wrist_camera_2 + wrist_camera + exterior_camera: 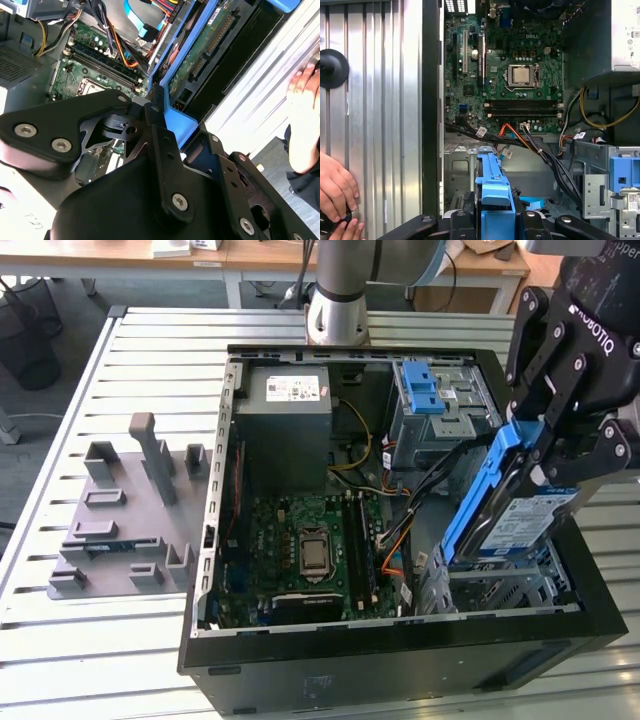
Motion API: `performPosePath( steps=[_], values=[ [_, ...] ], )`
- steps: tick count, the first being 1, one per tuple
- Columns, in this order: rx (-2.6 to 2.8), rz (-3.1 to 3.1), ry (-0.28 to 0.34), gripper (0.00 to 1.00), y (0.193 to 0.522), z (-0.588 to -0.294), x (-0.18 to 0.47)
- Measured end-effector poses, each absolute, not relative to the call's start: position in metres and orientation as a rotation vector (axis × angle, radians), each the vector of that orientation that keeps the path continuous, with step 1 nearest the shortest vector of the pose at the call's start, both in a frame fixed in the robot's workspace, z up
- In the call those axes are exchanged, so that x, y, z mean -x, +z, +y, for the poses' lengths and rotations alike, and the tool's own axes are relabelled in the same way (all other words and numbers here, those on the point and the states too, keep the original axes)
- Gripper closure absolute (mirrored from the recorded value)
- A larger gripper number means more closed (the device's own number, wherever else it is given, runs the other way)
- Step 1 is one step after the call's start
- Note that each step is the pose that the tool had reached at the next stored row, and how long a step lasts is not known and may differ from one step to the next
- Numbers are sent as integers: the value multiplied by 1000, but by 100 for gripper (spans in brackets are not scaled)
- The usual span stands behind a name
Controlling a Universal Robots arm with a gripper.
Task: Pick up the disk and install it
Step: 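Insert the disk into the insertion slot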
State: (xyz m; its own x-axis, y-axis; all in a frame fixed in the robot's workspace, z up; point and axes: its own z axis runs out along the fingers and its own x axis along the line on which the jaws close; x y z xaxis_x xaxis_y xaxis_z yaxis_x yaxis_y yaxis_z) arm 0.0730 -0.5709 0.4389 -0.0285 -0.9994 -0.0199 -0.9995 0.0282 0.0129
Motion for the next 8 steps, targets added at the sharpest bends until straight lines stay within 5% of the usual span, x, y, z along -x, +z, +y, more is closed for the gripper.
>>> performPosePath(
  steps=[8],
  values=[
    [2186,2249,36,64,434,-571,-73]
  ],
)
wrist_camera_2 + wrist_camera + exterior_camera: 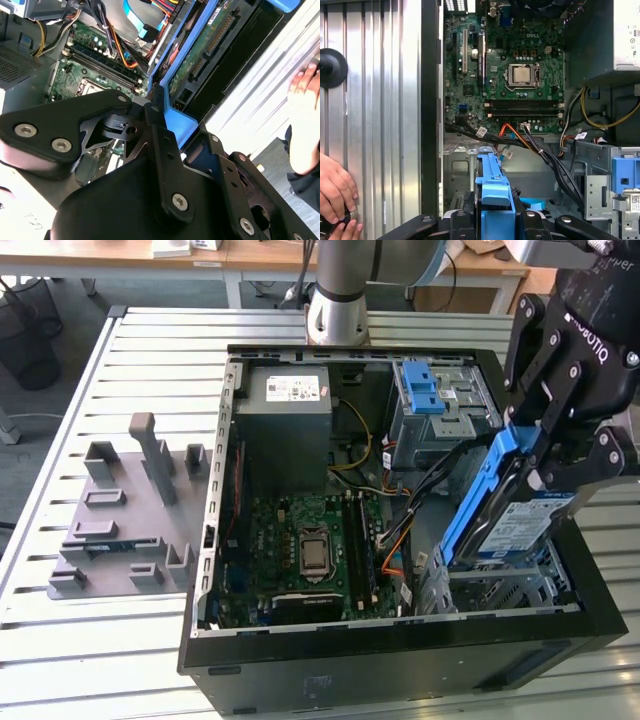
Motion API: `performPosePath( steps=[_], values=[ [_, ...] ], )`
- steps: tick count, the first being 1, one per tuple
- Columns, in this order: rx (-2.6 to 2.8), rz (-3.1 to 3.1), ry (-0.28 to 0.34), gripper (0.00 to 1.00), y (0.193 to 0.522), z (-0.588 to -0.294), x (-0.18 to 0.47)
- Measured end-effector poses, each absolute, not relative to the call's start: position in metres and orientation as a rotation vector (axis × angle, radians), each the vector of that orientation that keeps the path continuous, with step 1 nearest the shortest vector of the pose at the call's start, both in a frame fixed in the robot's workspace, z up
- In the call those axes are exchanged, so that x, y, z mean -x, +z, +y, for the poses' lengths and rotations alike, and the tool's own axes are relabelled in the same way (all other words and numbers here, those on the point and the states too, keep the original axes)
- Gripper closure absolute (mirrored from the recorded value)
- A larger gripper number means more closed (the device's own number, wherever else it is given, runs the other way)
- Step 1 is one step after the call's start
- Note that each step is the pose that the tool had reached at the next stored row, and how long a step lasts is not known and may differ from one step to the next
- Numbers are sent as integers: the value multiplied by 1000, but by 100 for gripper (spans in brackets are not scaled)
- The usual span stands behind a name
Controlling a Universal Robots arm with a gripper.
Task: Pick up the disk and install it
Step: 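Insert the disk into the insertion slot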
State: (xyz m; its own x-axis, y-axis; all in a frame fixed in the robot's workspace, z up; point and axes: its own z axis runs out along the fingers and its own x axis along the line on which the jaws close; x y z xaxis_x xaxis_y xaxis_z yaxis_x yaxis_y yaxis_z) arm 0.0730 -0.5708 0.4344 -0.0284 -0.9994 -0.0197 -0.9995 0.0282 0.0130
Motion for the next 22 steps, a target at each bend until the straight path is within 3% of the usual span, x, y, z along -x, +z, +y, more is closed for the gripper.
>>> performPosePath(
  steps=[22],
  values=[
    [2186,2249,36,64,417,-571,-73]
  ],
)
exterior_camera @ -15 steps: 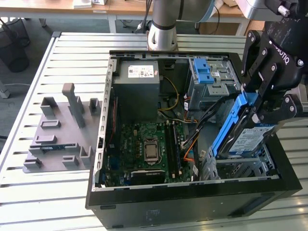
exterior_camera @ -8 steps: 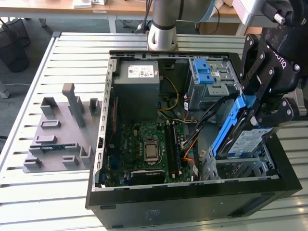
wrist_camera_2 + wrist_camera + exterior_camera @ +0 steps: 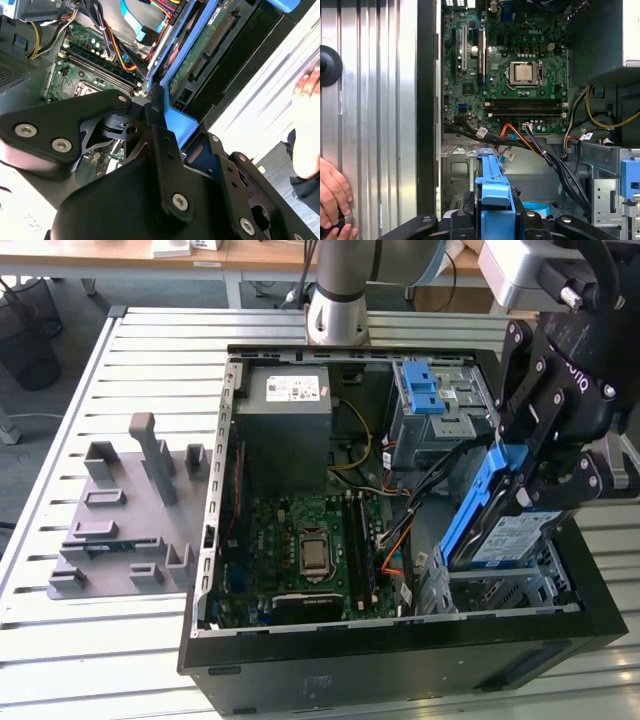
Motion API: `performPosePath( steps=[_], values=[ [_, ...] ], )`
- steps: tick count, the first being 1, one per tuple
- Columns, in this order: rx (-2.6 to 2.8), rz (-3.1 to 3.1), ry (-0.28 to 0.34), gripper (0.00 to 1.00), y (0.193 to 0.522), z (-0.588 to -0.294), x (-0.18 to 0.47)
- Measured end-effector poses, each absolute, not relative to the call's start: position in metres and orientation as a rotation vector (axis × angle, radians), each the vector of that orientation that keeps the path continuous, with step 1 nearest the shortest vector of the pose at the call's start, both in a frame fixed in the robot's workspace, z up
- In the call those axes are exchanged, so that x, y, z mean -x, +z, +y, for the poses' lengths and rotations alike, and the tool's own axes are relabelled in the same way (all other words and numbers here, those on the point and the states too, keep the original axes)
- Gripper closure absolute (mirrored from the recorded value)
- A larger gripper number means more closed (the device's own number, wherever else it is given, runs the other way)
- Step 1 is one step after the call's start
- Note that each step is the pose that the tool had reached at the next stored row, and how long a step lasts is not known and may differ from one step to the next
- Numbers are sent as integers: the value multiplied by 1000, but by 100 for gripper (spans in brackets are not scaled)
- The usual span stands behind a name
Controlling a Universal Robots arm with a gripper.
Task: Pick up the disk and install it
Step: 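Insert the disk into the insertion slot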
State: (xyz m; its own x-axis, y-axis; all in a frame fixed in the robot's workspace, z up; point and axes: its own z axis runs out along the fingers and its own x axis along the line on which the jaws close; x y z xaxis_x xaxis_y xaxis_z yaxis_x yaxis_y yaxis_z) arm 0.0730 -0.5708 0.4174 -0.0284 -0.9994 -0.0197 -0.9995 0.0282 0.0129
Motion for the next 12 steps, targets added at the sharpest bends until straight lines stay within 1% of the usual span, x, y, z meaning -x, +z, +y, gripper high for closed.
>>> performPosePath(
  steps=[12],
  values=[
    [2186,2249,36,64,409,-571,-73]
  ],
)
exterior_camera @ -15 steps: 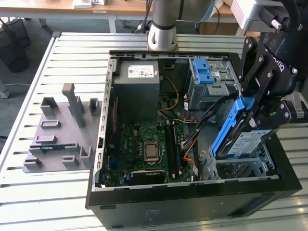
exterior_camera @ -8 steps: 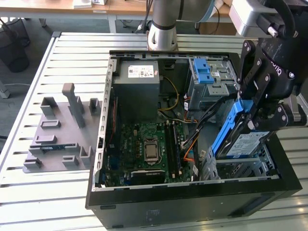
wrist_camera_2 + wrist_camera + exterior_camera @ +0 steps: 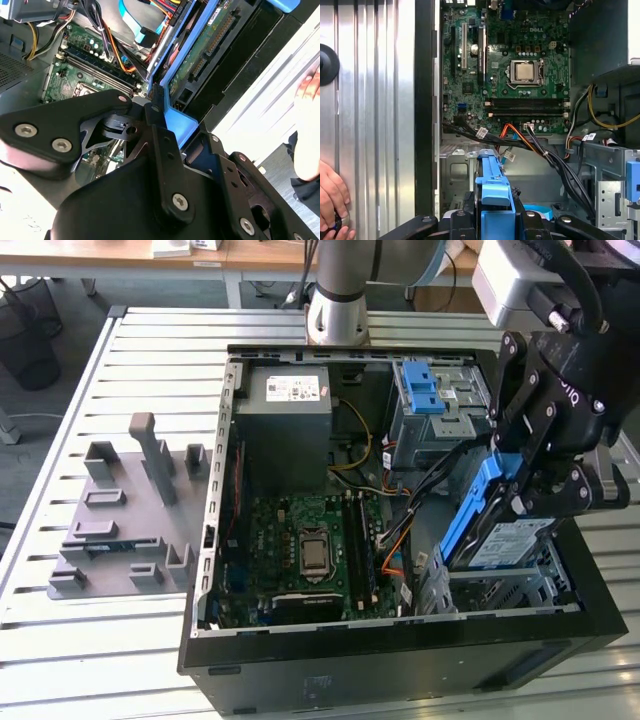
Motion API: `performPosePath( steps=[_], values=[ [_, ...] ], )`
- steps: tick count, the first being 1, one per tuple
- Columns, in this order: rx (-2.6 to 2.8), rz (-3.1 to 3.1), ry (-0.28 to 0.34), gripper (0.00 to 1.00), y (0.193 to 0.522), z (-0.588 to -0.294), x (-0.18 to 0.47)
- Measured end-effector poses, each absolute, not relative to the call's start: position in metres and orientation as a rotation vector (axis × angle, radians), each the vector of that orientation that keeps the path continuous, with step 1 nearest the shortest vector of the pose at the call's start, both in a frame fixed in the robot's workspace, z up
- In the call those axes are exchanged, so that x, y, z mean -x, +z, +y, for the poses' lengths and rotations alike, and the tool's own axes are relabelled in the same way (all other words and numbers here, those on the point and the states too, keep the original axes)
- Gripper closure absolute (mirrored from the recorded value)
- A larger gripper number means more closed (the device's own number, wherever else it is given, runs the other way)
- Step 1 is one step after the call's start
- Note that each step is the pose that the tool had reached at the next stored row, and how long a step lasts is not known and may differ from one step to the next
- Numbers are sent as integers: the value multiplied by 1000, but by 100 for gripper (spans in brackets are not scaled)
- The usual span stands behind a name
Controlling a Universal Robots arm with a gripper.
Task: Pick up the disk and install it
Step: 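Insert the disk into the insertion slot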
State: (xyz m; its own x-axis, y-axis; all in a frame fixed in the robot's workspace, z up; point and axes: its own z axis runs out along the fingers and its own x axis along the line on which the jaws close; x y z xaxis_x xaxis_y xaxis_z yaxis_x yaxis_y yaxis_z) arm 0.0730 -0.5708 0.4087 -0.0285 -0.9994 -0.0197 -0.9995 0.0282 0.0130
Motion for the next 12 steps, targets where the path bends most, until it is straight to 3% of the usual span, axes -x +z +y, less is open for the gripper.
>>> performPosePath(
  steps=[12],
  values=[
    [2186,2249,36,64,400,-571,-73]
  ],
)
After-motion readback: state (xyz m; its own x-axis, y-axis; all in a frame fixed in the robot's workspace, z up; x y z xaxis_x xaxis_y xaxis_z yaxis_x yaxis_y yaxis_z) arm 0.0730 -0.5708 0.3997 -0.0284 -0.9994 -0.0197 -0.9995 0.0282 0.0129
